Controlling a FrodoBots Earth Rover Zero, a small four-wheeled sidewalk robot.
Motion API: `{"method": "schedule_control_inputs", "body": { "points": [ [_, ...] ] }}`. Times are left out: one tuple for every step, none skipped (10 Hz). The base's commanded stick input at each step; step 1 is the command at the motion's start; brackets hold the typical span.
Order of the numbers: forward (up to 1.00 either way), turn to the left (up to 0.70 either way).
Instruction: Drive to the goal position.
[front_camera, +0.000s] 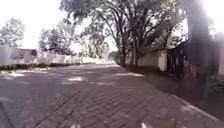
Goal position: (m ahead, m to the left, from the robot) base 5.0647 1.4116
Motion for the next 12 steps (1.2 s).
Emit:
{"method": "schedule_control_inputs", "body": {
  "points": [
    [0.70, -0.35],
    [0.70, -0.33],
    [0.70, -0.08],
    [0.70, 0.00],
    [0.70, 0.00],
    [0.70, 0.00],
    [0.70, 0.00],
    [0.70, 0.00],
    [0.70, 0.00],
    [0.70, 0.00],
    [0.70, 0.00],
    [0.70, 0.00]
  ]
}}
